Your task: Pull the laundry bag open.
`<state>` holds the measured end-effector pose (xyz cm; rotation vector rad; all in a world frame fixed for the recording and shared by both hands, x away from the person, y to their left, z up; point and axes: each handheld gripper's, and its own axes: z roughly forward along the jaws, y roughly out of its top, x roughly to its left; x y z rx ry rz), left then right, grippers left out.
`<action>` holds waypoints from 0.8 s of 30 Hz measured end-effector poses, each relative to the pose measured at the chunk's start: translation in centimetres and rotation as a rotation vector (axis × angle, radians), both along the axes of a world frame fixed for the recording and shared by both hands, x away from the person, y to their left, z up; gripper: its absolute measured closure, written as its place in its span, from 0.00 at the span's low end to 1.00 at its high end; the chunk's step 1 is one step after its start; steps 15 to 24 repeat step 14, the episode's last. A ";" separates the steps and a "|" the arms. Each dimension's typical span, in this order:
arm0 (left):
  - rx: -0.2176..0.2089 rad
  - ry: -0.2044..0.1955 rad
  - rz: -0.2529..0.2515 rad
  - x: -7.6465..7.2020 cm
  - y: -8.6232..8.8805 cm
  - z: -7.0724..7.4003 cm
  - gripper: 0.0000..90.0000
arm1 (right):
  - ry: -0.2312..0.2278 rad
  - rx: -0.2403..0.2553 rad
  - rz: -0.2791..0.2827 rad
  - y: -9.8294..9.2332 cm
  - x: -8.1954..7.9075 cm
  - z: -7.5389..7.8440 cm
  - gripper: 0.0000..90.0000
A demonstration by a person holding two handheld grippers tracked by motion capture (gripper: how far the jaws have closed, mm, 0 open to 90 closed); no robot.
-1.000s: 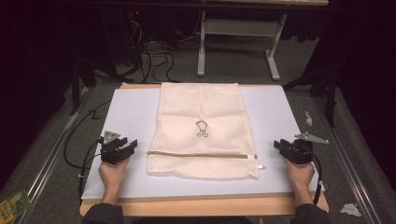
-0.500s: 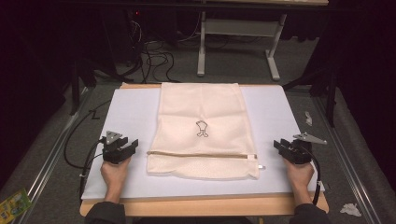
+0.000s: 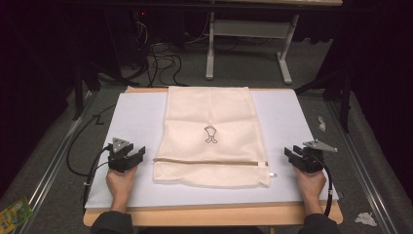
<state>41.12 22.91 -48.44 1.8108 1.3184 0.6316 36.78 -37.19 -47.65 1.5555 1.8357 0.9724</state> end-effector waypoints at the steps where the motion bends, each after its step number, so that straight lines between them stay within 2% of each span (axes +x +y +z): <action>1: 0.000 0.000 0.000 0.0 0.0 0.0 0.52 | -0.001 -0.005 0.000 0.1 0.0 0.0 0.63; 24: 0.002 0.002 0.001 0.0 0.0 0.0 0.51 | 0.005 -0.006 -0.003 0.0 0.1 0.0 0.61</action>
